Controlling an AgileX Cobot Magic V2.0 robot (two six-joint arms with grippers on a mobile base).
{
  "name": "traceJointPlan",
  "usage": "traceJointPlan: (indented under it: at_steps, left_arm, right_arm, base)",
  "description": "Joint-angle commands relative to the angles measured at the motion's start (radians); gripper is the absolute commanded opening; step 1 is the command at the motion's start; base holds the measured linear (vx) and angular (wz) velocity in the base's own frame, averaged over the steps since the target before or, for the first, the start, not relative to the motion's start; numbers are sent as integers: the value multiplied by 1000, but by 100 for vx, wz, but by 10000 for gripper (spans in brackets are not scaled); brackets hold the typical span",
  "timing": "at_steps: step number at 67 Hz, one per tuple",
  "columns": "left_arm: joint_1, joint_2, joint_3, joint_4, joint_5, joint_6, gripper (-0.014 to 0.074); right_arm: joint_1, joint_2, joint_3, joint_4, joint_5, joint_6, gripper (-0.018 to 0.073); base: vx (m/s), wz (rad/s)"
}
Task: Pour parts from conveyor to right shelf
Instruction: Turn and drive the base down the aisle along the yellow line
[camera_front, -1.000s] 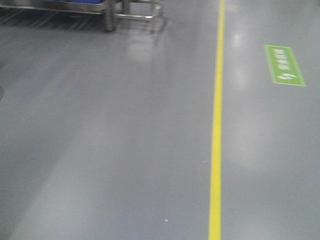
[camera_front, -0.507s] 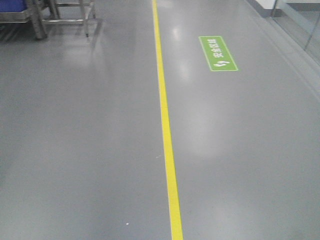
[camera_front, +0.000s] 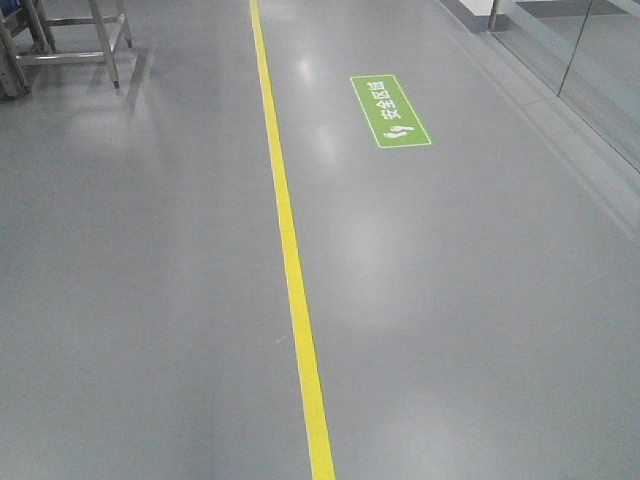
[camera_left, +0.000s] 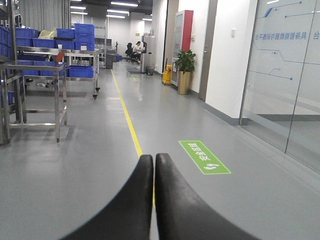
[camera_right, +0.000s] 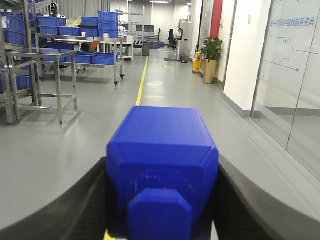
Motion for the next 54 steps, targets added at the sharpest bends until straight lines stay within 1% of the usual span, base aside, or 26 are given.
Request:
traceJointPlan:
  at_steps: [1,22,54]
  left_arm:
    - [0,-11,27,-10,-79,-7,-6]
    - [0,-11,27,-10,-79,-7,-6]
    - [0,-11,27,-10,-79,-7,-6]
  right_arm:
    - [-2,12,-27,-4,-85,-8,-4]
    - [-2,12,-27,-4,-85,-8,-4]
    - [-2,12,-27,-4,-84,-8,-4]
  base:
    - [32,-4]
    - [41,11]
    - [54,19]
